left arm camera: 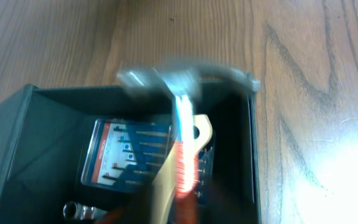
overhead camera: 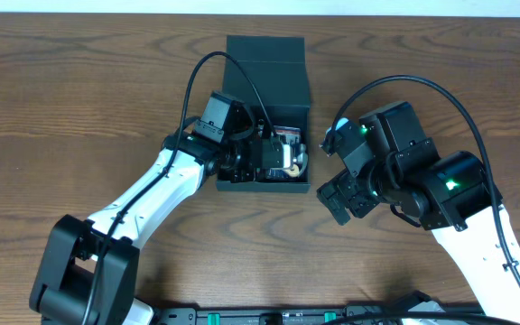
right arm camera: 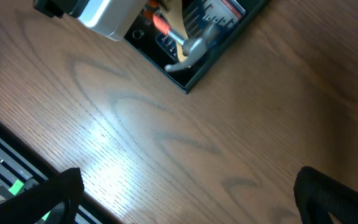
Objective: Pack container
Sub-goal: 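Carry the hammer right and lower it into the black box, then open the left gripper and lift it back toward the pliers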
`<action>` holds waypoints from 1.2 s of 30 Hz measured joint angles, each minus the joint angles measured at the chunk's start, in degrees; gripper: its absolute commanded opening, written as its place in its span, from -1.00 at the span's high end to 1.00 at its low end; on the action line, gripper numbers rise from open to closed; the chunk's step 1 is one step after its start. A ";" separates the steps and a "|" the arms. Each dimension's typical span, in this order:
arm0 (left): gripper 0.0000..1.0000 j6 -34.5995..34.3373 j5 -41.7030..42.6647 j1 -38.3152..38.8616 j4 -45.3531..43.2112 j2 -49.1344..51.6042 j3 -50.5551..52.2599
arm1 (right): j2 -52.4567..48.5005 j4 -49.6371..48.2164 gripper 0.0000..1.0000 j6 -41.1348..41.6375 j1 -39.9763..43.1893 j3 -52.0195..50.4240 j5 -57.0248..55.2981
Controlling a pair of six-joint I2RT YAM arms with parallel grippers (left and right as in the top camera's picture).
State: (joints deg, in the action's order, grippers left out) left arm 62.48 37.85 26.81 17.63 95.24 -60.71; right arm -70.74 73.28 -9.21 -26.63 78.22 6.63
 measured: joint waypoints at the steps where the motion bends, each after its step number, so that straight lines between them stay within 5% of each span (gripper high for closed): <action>1: -0.97 0.07 0.15 0.00 -0.13 0.15 0.00 | 0.00 0.00 -0.99 0.00 0.00 0.00 0.00; 15: -0.97 -11.21 -0.02 -1.09 -10.32 -2.89 -0.09 | 0.00 -0.02 -0.99 0.00 0.00 0.00 0.00; 25: -0.97 -36.65 -15.72 -17.33 -5.40 -19.30 -1.40 | 0.00 0.00 -0.99 0.00 0.00 0.00 0.00; 30: -0.97 -48.28 -20.17 -27.47 3.91 -17.70 -1.64 | 0.00 0.00 -0.99 0.00 0.00 0.00 0.00; 36: -0.97 -58.12 -22.05 -29.24 8.79 -10.47 -1.64 | 0.00 0.00 -0.98 0.00 0.00 0.00 0.00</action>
State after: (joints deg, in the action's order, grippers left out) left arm 4.36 15.79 -2.44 26.41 84.77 -62.35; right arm -70.74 73.28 -9.21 -26.63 78.22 6.63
